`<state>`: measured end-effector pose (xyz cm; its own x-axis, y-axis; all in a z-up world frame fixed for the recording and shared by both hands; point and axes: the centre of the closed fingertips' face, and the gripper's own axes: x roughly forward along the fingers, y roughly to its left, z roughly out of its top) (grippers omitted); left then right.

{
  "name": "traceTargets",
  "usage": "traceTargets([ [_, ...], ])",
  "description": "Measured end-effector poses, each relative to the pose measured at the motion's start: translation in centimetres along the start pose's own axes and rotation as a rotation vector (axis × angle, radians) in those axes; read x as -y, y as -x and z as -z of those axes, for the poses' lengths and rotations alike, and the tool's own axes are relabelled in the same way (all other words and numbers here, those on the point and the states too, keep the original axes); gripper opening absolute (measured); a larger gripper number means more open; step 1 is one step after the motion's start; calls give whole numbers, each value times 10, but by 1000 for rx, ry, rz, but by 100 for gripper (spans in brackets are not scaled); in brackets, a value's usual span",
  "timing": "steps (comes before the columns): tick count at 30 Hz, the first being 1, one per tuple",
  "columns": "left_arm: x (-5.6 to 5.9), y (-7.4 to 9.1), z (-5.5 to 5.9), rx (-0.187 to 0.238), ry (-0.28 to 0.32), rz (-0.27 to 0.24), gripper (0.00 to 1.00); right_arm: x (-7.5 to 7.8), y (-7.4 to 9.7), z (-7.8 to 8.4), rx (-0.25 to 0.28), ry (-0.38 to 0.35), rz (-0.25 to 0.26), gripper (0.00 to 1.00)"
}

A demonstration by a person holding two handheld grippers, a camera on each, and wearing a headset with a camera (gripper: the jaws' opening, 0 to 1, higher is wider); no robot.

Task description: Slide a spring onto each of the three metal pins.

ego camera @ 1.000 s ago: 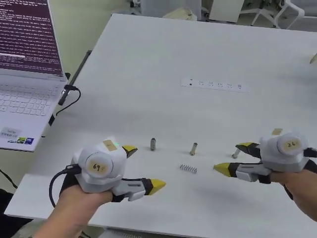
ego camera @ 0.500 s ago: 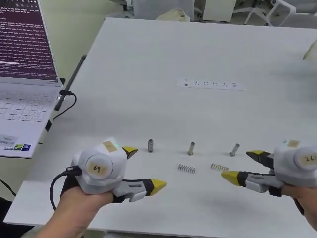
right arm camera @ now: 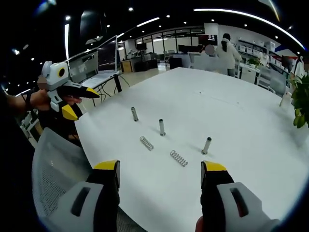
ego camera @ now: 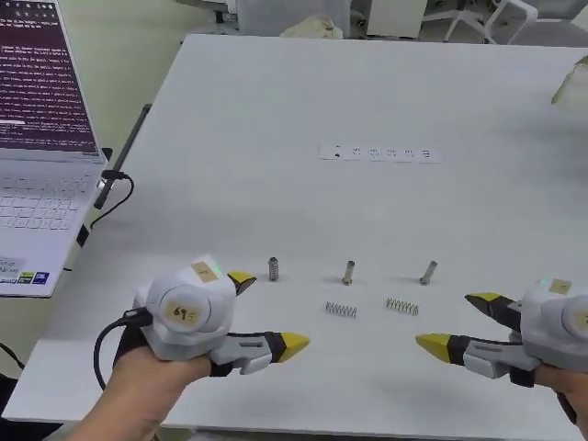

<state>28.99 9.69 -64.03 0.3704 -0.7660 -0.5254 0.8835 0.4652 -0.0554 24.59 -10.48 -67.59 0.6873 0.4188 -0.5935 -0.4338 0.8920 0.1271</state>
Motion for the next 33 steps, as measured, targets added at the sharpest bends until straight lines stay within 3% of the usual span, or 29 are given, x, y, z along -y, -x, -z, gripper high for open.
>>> traceTargets([
  [10, 5, -7, -3, -4, -15, 21, 63, -8, 5, 9, -6, -19, -6, 68],
  [16, 11, -15, 2, -24, -29, 49, 63, -15, 8, 10, -1, -24, -16, 70],
  [26, 15, -35, 9, -65, -60, 101, 62, -19, 13, 9, 10, -35, -16, 70],
  [33, 13, -53, 6, -88, -89, 135, 61, -16, 18, 7, 18, -42, -6, 70],
])
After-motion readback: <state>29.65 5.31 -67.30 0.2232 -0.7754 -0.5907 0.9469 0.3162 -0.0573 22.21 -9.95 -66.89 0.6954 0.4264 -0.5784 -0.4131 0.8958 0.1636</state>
